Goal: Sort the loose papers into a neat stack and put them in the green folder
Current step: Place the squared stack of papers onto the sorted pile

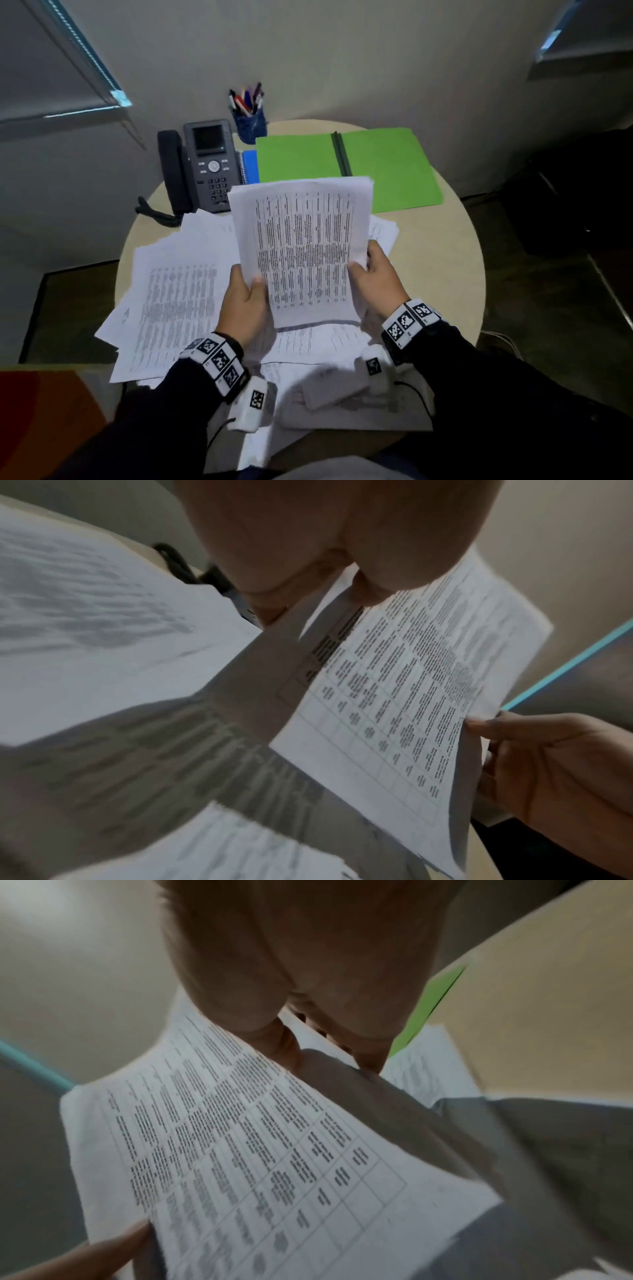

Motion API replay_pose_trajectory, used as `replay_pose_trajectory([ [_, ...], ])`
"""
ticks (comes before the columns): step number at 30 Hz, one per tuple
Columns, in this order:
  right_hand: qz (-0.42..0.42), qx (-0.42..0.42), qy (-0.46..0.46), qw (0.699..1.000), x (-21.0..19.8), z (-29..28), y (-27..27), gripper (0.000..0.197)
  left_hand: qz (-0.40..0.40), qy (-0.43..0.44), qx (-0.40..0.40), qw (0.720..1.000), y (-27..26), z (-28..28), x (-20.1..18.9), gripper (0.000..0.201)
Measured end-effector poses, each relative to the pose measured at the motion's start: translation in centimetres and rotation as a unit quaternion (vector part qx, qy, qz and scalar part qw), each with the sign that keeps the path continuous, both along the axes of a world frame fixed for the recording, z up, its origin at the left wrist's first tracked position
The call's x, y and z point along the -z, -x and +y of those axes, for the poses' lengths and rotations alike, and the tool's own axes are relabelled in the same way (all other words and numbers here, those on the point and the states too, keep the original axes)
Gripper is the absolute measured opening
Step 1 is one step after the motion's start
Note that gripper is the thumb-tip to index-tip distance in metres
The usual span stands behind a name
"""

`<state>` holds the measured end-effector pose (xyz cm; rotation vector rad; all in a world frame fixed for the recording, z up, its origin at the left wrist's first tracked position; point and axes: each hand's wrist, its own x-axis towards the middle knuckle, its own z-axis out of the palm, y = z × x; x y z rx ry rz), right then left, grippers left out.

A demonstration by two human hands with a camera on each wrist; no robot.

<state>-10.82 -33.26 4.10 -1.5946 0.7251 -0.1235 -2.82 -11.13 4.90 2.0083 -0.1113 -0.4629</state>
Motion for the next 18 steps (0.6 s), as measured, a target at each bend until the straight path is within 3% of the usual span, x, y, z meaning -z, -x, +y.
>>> replay_pose_trajectory([
  [6, 0.07, 0.029, 0.055, 0.996, -0.7, -11.5, 3.6, 0.025, 0.038, -0.017, 0.073, 0.996, 1.9, -11.0, 0.5, 0.028],
  [10, 0.157, 0.032, 0.07, 0.985, 0.4, -18.9, 6.4, 0.023, 0.084, -0.065, 0.125, 0.986, 4.0, -18.7, 2.3, 0.053],
  [18, 0.266, 0.082, 0.083, 0.957, 5.3, -25.6, 8.9, 0.021, 0.123, -0.136, 0.124, 0.975, 6.9, -27.6, 7.6, 0.033],
])
